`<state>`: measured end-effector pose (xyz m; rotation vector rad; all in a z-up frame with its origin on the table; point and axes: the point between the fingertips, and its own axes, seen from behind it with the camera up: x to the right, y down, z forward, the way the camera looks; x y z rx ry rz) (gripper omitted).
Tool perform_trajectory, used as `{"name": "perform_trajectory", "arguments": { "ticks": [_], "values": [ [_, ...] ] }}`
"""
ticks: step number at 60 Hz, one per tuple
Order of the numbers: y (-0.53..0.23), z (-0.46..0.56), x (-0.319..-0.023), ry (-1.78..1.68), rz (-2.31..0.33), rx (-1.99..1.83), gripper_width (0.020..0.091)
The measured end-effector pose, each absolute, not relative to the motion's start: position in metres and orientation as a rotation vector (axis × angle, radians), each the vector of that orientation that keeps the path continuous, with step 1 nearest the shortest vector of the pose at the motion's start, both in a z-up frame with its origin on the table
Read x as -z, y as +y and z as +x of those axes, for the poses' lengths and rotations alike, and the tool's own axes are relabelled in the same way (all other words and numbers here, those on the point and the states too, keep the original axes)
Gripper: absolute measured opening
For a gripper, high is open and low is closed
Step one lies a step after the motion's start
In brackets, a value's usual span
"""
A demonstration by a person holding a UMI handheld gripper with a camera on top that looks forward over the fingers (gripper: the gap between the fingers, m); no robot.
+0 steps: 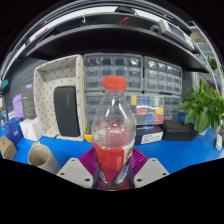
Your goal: Pour water
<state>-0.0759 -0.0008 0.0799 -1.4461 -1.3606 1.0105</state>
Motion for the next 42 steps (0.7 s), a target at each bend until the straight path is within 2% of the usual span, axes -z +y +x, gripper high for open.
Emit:
{"name": "perform_trajectory", "arguments": {
  "ticks": [4,14,15,16,17,19,25,42],
  "values": [
    [-0.001,-0.074,-0.080,-1.367,-1.440,-1.004,0.0435],
    [0.000,-0.074,-0.077,-1.387,-1.469,-0.975,0.0552],
    [-0.001,-0.073,-0.076,-1.394,-1.476,-0.972,0.0575],
    [-0.001,-0.073,-0.074,-1.400,-1.482,-0.967,0.0637],
    [0.000,-0.071,-0.073,-1.405,-1.488,-0.961,0.0639],
    [0.001,-0.068,-0.070,-1.412,-1.499,-0.945,0.0711],
    [-0.002,-0.051,-0.061,-1.447,-1.529,-0.915,0.0806],
    [-0.033,0.026,-0.058,-1.475,-1.616,-0.900,0.0807]
  ]
}}
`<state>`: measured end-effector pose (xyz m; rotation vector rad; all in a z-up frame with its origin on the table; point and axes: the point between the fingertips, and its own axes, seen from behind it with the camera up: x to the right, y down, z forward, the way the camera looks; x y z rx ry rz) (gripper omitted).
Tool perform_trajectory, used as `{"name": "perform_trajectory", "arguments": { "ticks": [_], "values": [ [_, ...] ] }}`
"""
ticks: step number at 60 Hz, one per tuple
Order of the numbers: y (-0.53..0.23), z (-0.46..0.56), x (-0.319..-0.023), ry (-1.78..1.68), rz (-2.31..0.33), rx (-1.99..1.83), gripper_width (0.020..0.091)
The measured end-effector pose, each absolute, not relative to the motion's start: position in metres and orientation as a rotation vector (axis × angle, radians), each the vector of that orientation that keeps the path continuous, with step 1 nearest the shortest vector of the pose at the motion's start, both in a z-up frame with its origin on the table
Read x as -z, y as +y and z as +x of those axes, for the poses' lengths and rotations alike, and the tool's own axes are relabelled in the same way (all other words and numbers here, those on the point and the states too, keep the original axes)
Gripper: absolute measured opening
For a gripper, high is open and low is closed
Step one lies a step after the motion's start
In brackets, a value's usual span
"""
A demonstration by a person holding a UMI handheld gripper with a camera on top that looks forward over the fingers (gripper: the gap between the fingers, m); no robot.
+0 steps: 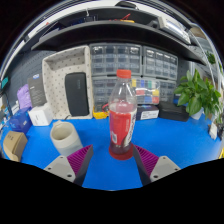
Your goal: Pour water
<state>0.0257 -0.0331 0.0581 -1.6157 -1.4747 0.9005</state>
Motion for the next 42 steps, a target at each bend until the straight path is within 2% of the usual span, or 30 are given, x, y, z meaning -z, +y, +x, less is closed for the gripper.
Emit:
{"name": "perform_trajectory", "arguments": {
  "ticks": [9,26,42],
  "values": [
    [-0.057,0.059,-0.085,-1.512,-1.620,-0.909,0.0811],
    [-0.100,0.089,-0.161,-1.501,-1.571,-0.969,0.0809],
    [-0.124,0.107,-0.180,-1.551,-1.518,-0.957,0.0810]
  ]
}}
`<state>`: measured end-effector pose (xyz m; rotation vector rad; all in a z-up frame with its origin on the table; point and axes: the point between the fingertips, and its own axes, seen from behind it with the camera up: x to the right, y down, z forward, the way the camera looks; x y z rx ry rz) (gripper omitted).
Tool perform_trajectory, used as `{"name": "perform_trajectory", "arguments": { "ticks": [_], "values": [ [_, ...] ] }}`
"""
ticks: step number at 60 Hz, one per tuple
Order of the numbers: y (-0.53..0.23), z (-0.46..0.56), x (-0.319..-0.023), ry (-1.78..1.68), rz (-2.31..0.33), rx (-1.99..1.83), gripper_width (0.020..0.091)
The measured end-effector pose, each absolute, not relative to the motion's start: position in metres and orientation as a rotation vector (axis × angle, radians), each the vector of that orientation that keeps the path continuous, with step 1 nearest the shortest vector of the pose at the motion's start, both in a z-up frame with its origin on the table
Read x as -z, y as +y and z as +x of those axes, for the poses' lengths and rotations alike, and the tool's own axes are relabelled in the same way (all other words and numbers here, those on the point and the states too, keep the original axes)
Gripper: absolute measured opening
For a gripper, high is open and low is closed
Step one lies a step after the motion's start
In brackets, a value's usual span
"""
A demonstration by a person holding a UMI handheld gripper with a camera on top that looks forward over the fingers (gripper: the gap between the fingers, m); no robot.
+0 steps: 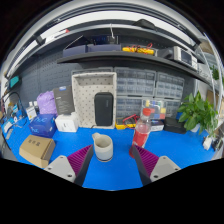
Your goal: Pour water
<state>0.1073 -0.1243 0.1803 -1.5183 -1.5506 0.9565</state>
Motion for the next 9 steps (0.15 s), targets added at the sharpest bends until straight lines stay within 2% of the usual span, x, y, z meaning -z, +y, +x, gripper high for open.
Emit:
{"name": "perform_trajectory", "arguments": {
  "ticks": [9],
  "values": [
    [-0.1265,0.1074,-0.1857,-1.535,-1.501,-0.959,0.0808]
  ]
}}
